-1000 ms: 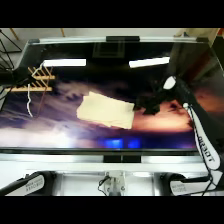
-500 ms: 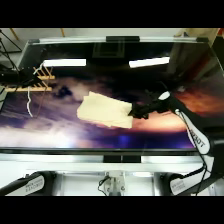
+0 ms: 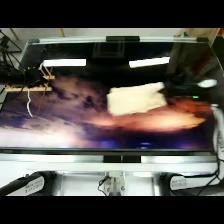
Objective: Fold the shirts.
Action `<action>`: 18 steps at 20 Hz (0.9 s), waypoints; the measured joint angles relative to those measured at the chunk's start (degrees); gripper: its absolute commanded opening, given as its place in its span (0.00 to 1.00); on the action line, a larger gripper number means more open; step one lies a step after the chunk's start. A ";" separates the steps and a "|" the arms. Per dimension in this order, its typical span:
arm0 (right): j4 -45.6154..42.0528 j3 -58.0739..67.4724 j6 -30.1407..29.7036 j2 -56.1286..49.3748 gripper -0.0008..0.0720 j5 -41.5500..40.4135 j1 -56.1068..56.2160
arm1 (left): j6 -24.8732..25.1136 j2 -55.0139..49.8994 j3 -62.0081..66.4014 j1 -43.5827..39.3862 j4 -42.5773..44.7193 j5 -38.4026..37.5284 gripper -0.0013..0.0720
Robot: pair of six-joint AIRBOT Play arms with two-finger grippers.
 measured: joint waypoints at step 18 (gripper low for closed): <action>-20.35 -39.85 9.01 27.69 0.11 3.96 -61.24 | 0.11 0.00 0.00 -2.25 0.02 0.00 0.06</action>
